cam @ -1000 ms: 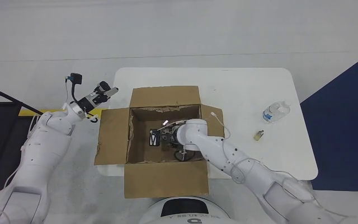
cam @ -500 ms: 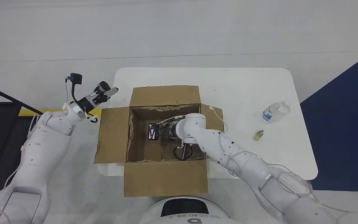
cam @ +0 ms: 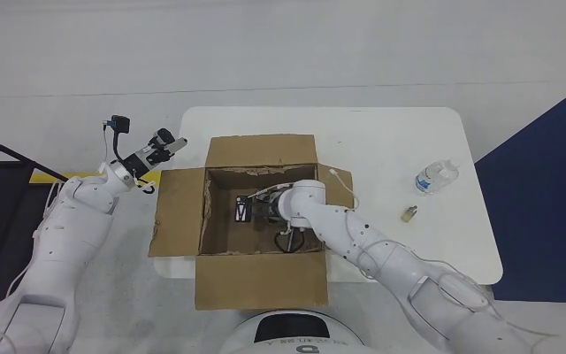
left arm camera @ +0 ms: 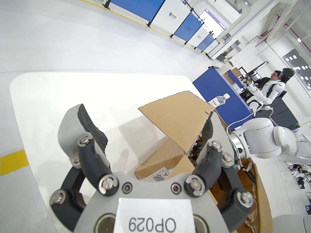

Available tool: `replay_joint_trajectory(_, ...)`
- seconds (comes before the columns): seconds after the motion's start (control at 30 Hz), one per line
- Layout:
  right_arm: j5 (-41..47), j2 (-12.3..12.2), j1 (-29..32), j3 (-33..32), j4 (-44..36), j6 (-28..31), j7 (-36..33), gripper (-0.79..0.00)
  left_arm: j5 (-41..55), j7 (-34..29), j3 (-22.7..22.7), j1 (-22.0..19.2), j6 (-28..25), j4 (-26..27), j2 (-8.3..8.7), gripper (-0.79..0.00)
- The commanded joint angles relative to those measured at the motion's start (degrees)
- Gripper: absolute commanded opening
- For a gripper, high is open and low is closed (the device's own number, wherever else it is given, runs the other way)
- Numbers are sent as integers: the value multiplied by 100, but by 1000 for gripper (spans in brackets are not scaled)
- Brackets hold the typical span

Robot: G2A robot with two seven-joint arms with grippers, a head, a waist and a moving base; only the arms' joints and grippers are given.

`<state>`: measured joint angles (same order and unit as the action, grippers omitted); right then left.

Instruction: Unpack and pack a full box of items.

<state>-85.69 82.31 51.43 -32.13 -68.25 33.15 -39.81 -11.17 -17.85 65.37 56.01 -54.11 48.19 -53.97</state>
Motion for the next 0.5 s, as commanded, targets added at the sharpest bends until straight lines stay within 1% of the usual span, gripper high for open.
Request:
replay_joint_trajectory(0.0,-31,-21,28,-55,-37,-23,34,-733,0,0,0,0,0,-1,0,0)
replay_joint_trajectory(0.03,-52,-36,50,-91,-69,-36,55,-785,0,0,0,0,0,-1,0,0)
replay_joint_trajectory(0.3,-320,-251,396,-456,-599,109,192,-785,0,0,0,0,0,-1,0,0)
replay_joint_trajectory(0.47,-593,-522,917,-878,-1496,463,399,-785,0,0,0,0,0,-1,0,0)
